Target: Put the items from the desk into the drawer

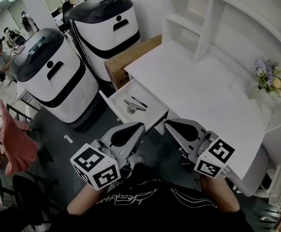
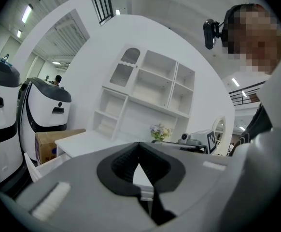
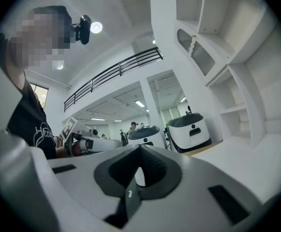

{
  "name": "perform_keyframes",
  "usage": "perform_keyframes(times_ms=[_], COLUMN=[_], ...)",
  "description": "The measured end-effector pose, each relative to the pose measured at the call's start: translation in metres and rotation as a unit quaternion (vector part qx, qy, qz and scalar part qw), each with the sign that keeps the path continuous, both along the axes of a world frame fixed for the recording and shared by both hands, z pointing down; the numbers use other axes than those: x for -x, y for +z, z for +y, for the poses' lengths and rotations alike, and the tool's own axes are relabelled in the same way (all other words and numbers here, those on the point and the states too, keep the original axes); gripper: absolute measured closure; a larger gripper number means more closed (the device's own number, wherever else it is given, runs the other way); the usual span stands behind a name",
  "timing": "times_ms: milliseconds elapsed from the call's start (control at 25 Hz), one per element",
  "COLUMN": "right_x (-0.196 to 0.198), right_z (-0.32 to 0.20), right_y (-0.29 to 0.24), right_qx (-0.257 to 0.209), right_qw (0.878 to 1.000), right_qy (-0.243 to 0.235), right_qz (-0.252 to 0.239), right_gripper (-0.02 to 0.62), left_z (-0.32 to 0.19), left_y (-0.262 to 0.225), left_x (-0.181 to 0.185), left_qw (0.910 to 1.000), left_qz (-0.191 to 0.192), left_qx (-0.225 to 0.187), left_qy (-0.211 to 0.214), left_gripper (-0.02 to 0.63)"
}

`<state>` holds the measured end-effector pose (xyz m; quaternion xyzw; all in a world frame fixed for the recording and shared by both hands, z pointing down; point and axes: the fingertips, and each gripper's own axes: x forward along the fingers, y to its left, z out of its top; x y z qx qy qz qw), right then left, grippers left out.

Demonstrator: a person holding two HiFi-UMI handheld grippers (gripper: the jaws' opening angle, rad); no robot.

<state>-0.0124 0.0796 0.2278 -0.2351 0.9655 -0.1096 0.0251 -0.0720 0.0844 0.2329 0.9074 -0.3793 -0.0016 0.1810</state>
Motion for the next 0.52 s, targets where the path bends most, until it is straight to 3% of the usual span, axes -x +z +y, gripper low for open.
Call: perform_keyframes(times_ms=[520], right_x=[-0.011], right_z=[0.038], right_y=[-0.010], right_qx=[-0.020], right_qw=[1.000], right_qy=[0.003], right_qz=[0.002], right_gripper=[0.586], left_z=[0.036], left_y=[-0.008], left_x=[-0.009], left_qw=[0.9998], left_qz=[-0.005], left_qx=[-0.019], left_qy=[0.000], left_gripper=[0.597])
